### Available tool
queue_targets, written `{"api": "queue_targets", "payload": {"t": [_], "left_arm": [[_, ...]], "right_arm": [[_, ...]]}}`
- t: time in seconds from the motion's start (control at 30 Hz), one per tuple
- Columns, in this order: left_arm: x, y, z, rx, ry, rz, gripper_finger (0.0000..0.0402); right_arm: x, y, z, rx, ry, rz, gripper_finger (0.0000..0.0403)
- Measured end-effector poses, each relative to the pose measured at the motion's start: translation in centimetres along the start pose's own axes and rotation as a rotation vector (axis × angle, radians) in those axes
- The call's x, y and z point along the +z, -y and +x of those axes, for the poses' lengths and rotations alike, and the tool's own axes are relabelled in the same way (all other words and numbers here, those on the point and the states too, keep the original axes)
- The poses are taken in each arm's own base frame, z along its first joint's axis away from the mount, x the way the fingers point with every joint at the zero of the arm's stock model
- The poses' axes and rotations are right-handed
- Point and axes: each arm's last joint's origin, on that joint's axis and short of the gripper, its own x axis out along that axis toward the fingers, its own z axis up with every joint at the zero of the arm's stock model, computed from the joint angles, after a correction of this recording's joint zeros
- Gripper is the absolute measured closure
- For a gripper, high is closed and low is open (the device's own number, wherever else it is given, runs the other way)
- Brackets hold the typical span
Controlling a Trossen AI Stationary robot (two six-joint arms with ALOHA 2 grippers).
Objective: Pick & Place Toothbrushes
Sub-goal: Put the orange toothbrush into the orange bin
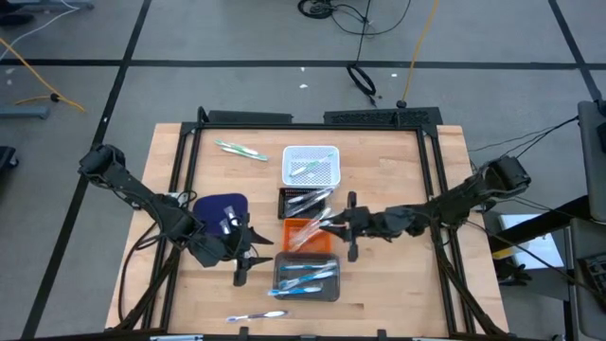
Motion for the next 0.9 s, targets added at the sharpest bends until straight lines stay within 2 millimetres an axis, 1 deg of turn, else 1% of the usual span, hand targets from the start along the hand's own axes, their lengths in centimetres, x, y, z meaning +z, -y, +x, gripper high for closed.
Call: {"api": "queue_targets", "payload": {"t": [0.2, 0.4, 0.67, 0.9], "left_arm": [[0.1, 0.0, 0.0, 0.0, 0.004, -0.001, 0.0203], [0.1, 0.0, 0.0, 0.0, 0.005, -0.001, 0.0203], [0.1, 0.0, 0.0, 0.0, 0.006, -0.002, 0.0204], [0.1, 0.0, 0.0, 0.0, 0.006, 0.001, 0.0204]], "right_arm": [[-1.1, 0.5, -0.8, -0.046, -0.006, 0.015, 0.0367], [-1.3, 0.6, -0.8, -0.048, -0.014, 0.012, 0.0367], [-4.0, 0.8, 0.3, -0.06, -0.035, 0.021, 0.0367], [-5.5, 0.9, 0.8, -0.058, -0.01, 0.049, 0.0367]]}}
